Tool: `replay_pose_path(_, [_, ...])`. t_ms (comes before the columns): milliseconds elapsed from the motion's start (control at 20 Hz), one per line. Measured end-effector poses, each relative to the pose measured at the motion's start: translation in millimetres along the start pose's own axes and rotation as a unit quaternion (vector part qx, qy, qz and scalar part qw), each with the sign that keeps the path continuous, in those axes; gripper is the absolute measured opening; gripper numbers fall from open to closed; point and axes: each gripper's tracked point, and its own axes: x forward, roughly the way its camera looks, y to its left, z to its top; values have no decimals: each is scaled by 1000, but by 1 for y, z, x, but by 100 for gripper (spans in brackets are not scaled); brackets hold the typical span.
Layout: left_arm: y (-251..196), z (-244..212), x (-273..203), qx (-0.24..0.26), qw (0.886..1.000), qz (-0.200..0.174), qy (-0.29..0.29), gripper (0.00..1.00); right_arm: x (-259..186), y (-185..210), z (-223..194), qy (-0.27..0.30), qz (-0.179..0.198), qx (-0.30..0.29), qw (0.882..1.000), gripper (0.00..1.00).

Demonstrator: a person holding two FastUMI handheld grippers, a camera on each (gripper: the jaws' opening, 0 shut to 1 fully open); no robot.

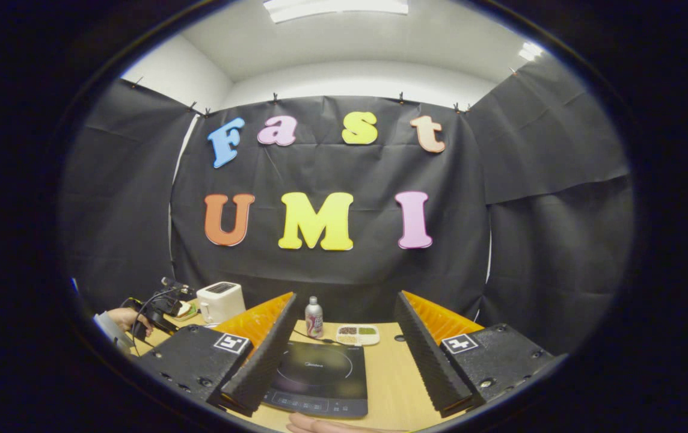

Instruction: First push the handle of the pot to place it horizontally, then grasp the pot with both hands and set it on the induction cooktop.

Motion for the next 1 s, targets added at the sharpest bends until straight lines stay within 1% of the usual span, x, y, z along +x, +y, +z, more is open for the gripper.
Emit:
replay_pose_path(50, [0, 0, -3, 5, 1000, 3, -5, 0, 3, 0, -4, 5, 0, 3, 1000, 100])
replay_pose_path(200, [2, 0, -3, 17, 1000, 8, -16, 0, 6, 4, -16, 24, 5, 5, 1000, 100])
replay_pose_path(250, [4, -1, -4, 15, 1000, 9, -21, 8, 5, 8, -19, 29, 9, 4, 1000, 100])
replay_pose_path(300, [6, -1, -5, 16, 999, 12, -27, 2, 6, 10, -21, 31, 11, 4, 999, 100])
replay_pose_path(350, [9, -1, -7, 17, 999, 16, -35, 4, 7, 13, -22, 32, 13, 1, 999, 100])
replay_pose_path(500, [21, -1, -15, 7, 999, 21, -48, 38, 9, 21, -28, 38, 16, -8, 999, 100])
replay_pose_path(550, [31, -2, -19, 0, 998, 36, -53, 41, 9, 24, -31, 42, 18, -11, 999, 100])
replay_pose_path(600, [38, -2, -24, -7, 997, 46, -56, 93, 10, 27, -33, 44, 20, -12, 999, 100])
replay_pose_path(650, [42, -7, -28, -17, 997, 43, -57, 95, 11, 31, -34, 45, 22, -12, 999, 100])
replay_pose_path(750, [38, -10, -41, -35, 997, 21, -66, 96, 13, 37, -42, 52, 25, -13, 998, 100])
replay_pose_path(800, [40, -11, -47, -40, 996, 17, -73, 100, 16, 40, -46, 58, 26, -15, 998, 100])
replay_pose_path(850, [43, -11, -55, -40, 996, 17, -83, 96, 19, 44, -52, 64, 28, -15, 997, 100])
replay_pose_path(1000, [46, -4, -78, -51, 991, 11, -123, 96, 29, 58, -68, 85, 35, -14, 996, 100])
